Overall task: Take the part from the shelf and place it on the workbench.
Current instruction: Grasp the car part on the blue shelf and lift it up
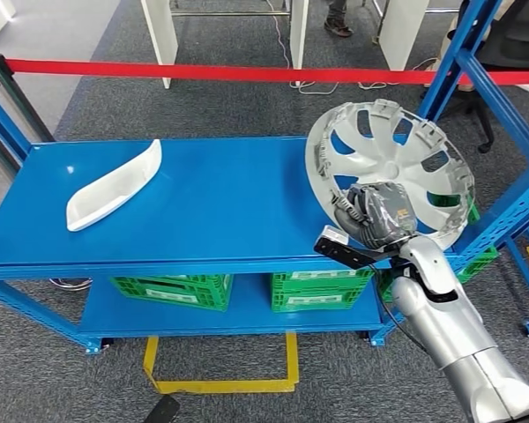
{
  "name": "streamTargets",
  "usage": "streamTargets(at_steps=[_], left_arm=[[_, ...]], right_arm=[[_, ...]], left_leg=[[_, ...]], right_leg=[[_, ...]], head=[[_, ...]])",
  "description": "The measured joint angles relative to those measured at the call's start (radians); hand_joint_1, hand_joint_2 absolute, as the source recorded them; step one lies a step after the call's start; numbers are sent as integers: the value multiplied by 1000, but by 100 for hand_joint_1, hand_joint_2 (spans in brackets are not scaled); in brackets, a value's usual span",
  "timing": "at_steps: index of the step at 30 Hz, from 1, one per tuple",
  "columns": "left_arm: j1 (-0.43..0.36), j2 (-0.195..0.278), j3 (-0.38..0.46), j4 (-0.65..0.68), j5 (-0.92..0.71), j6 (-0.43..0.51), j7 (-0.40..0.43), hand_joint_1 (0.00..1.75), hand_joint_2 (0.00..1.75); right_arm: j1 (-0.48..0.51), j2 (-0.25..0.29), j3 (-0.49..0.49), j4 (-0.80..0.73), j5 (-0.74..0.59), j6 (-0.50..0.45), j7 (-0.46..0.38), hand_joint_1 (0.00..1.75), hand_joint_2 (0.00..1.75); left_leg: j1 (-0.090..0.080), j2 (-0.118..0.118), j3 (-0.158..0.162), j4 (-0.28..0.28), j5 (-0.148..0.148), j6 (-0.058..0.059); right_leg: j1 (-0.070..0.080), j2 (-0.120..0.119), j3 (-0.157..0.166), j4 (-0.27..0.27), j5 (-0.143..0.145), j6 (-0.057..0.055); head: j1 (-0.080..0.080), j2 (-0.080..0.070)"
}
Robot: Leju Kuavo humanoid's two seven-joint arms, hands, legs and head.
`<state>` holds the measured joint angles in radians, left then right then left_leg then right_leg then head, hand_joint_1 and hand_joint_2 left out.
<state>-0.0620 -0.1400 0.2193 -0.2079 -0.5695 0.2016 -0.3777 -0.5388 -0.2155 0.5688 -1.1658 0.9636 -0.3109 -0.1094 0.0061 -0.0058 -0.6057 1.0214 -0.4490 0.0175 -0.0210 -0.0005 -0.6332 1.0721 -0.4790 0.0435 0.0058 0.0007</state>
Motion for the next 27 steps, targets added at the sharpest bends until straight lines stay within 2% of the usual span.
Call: streamTargets(at_steps=[1, 4, 6, 7, 9, 10, 11, 12, 14, 15, 16, 17, 19, 21, 23, 25, 26, 27], left_arm=[[0, 0, 0, 0, 0, 0, 0, 0, 175], [0, 0, 0, 0, -2, 0, 0, 0, 175], [-2, 0, 0, 0, -8, -2, 0, 0, 175], [-3, 0, 0, 0, -12, -3, 0, 0, 175], [-3, 0, -1, 0, -24, -9, 1, 0, 175], [-3, 0, -1, 0, -30, -12, 2, 0, 175], [-3, 0, -2, 0, -36, -14, 3, 0, 175], [-5, 0, -3, 0, -40, -16, 3, 0, 175], [-9, 0, -3, 0, -48, -19, 3, 0, 175], [-12, 1, -3, 0, -51, -19, 3, 0, 175], [-16, 2, -3, 0, -54, -20, 3, 0, 175], [-19, 3, -4, 0, -55, -20, 3, 0, 175], [-21, 3, -4, 0, -58, -21, 3, 0, 175], [-21, 3, -4, 0, -60, -21, 4, 0, 175], [-22, 2, -4, 0, -62, -21, 4, 0, 175], [-22, 1, -4, 0, -64, -22, 4, 0, 175], [-21, 1, -4, 0, -65, -22, 5, 0, 175], [-20, 1, -4, 0, -65, -22, 6, 0, 175]], right_arm=[[1, 0, -1, -2, 0, 0, 0, 175, 175], [4, 0, -4, -8, 1, 0, -5, 175, 175], [3, 0, -7, -15, -6, -2, -20, 175, 175], [2, 0, -10, -20, -16, -2, -32, 175, 175], [-2, 3, -16, -26, -53, -1, -68, 175, 175], [-6, 6, -19, -28, -78, 3, -89, 175, 175], [-11, 10, -21, -30, -104, 13, -112, 175, 175], [-19, 16, -22, -31, -129, 28, -136, 175, 175], [-45, 28, -20, -35, -173, 74, -184, 175, 175], [-61, 34, -17, -36, -189, 99, -208, 175, 175], [-78, 39, -11, -37, -199, 124, -230, 175, 175], [-94, 44, -2, -38, -204, 147, -246, 175, 175], [-125, 56, 23, -38, -200, 186, -263, 175, 175], [-157, 68, 53, -39, -189, 215, -269, 175, 175], [-185, 77, 83, -40, -181, 234, -269, 175, 175], [-206, 84, 118, -42, -178, 254, -262, 175, 175], [-216, 87, 137, -44, -178, 266, -258, 175, 175], [-229, 90, 157, -47, -178, 281, -254, 175, 175]], left_leg=[[-2, 0, -2, 3, -1, -5], [-2, -1, -6, 6, -2, -18], [-1, 0, -19, 38, -26, -29], [0, 1, -39, 83, -52, -34], [1, 1, -99, 219, -114, -40], [1, 1, -125, 275, -131, -41], [1, 1, -136, 298, -128, -40], [1, 1, -129, 281, -105, -37], [-2, 1, -75, 153, -30, -24], [-5, 2, -47, 88, -3, -18], [-8, 2, -26, 38, 11, -12], [-10, 2, -17, 14, 11, -9], [-9, 1, -14, 1, 8, -5], [-4, 1, -11, -9, 14, 2], [-1, 2, -9, -15, 19, 7], [-1, 1, -9, -13, 19, 8], [0, 0, -9, -11, 18, 9], [0, -1, -9, -9, 17, 8]], right_leg=[[1, 0, 19, -34, 6, -3], [4, 2, 25, -44, 4, -19], [1, 0, 27, -46, 5, -32], [0, -2, 29, -47, 5, -37], [1, -5, 29, -47, 4, -43], [2, -5, 30, -47, 3, -44], [3, -4, 31, -47, 3, -45], [3, -2, 32, -47, 3, -45], [4, 4, 35, -47, 2, -45], [5, 6, 35, -47, 2, -43], [6, 8, 33, -47, 2, -41], [7, 9, 31, -47, 3, -37], [8, 9, 27, -50, 5, -26], [8, 7, 15, -32, -13, -18], [8, 6, -27, 57, -64, -14], [8, 5, -87, 187, -113, -11], [8, 5, -105, 223, -117, -8], [7, 4, -106, 220, -100, -7]], head=[[0, 0], [0, 0], [-2, 0], [-4, 0], [-5, 0], [-5, 0], [-5, 0], [-5, 0], [-5, 0], [-5, 0], [-5, 0], [-5, 0], [-4, 0], [-3, 0], [0, 0], [2, 0], [2, 0], [3, 0]])
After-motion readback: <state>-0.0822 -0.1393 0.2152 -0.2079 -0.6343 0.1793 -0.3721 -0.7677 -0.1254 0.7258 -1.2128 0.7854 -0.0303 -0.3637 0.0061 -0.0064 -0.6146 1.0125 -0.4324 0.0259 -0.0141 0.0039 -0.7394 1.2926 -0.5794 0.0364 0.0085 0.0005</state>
